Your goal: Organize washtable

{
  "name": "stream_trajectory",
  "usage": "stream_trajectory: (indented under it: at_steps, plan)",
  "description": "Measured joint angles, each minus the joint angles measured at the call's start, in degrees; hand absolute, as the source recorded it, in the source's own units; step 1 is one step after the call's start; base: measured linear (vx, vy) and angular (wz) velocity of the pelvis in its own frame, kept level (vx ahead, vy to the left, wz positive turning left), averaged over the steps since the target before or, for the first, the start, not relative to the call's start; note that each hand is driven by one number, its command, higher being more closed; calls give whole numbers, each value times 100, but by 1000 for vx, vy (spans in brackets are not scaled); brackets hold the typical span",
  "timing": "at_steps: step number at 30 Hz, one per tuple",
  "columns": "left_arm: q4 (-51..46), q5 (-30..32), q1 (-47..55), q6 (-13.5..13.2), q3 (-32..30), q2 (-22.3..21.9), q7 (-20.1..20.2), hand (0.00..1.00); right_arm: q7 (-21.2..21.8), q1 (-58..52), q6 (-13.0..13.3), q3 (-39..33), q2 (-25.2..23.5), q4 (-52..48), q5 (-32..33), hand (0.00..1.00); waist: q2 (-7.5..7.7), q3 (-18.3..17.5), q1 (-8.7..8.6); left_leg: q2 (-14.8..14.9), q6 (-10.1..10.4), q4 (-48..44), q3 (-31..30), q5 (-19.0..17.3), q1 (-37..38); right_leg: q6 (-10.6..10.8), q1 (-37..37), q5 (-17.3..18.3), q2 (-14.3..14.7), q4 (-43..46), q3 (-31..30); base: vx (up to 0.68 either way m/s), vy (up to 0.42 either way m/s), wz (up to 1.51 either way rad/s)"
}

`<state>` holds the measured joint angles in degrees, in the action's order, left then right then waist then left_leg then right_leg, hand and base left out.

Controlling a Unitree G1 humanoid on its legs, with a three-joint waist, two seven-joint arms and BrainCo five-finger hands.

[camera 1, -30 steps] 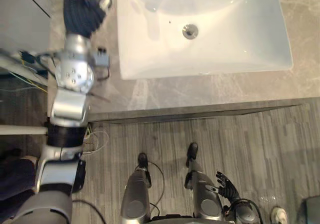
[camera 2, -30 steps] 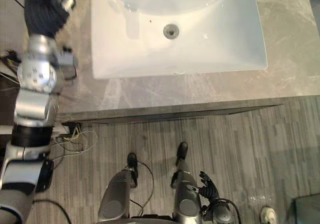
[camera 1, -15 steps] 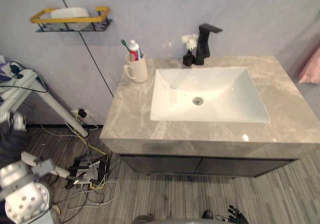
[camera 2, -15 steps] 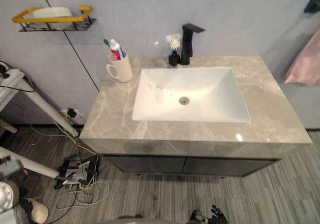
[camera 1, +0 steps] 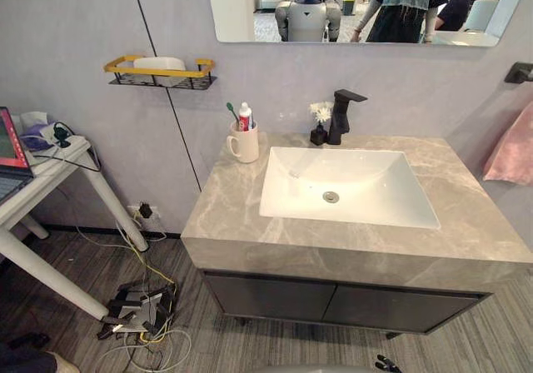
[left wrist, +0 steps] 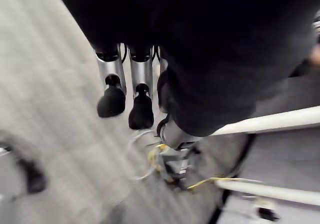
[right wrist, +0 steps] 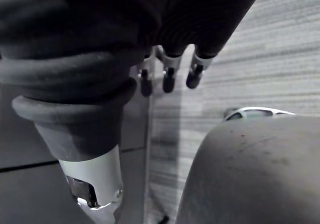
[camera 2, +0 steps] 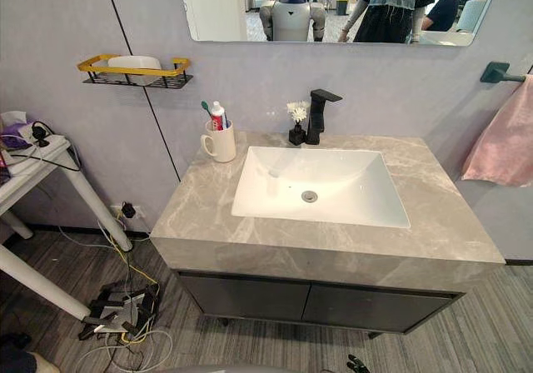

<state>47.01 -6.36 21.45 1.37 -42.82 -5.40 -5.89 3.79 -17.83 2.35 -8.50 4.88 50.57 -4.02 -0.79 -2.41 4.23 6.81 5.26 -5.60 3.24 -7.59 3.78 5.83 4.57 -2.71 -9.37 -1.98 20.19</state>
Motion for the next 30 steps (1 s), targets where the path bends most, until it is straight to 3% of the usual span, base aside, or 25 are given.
stream_trajectory:
  at_steps: [3,10,14,16,20,22,24,25,26,27,28,30]
  plan:
    - [631,-68,-33,20,400,17,240,0,-11,138,45,-31,23,363,13,0,59,38,-24,12,62,173,-63,69,107,3,37,3,37,-61,13,-8,-19,8]
    - [733,119,-93,-77,1382,228,316,0,-34,293,119,-47,144,786,16,0,-33,55,-30,26,91,289,-173,90,3,25,9,-1,96,-227,47,37,-4,3]
    - [667,152,-449,-170,1918,384,298,0,-142,472,122,40,171,864,11,0,-38,267,-41,17,117,269,-429,232,-261,22,-73,-20,99,-194,336,67,-8,37]
    - [380,157,-839,-254,2166,394,219,0,-238,635,123,180,234,814,-9,0,-33,542,-35,29,140,211,-558,318,-494,-15,-169,23,79,-99,584,-17,-17,50]
    - [180,251,-1036,-308,2289,389,176,0,-274,957,118,272,267,611,-92,0,11,716,-55,67,55,-231,-57,440,-983,-67,-629,66,-108,268,620,-30,29,6]
    - [193,255,-1018,-324,2282,442,174,0,-288,996,145,270,163,445,-107,0,75,784,-35,126,71,-865,19,111,-1037,-71,-624,67,-166,431,438,-25,50,-48]
    - [248,255,-995,-327,2270,382,166,0,-284,1019,171,242,121,394,-101,0,-30,794,-72,166,120,-1369,22,-260,-1015,-34,-596,85,-146,482,185,-125,122,-77]
    - [312,255,-990,-339,2298,342,166,0,-276,1050,172,222,156,299,-89,0,-95,784,-188,161,67,-1346,28,-514,-999,16,-668,116,-141,536,59,-204,200,-73]
    - [330,255,-1023,-350,2332,429,184,0,-280,1091,154,216,56,255,-83,0,25,779,-302,55,37,-1267,155,-576,-991,39,-858,128,-280,660,-31,-186,207,-46]
    - [330,254,-1021,-362,2361,480,191,0,-281,1068,151,190,-9,206,-73,0,45,752,-333,-13,30,-1214,221,-555,-978,39,-945,117,-370,717,-52,-123,191,-43]
    - [328,255,-1038,-388,2433,571,197,0,-274,1005,155,71,-112,105,-34,0,161,760,-338,-105,-21,-1238,351,-534,-1031,-4,-1097,84,-502,843,-125,-105,168,-39]
    - [414,264,-1152,-384,2528,672,203,0,-271,887,151,-113,-215,-70,29,0,234,820,-326,-196,-149,-1403,521,-611,-1060,-32,-1233,65,-662,1027,-161,-89,127,-40]
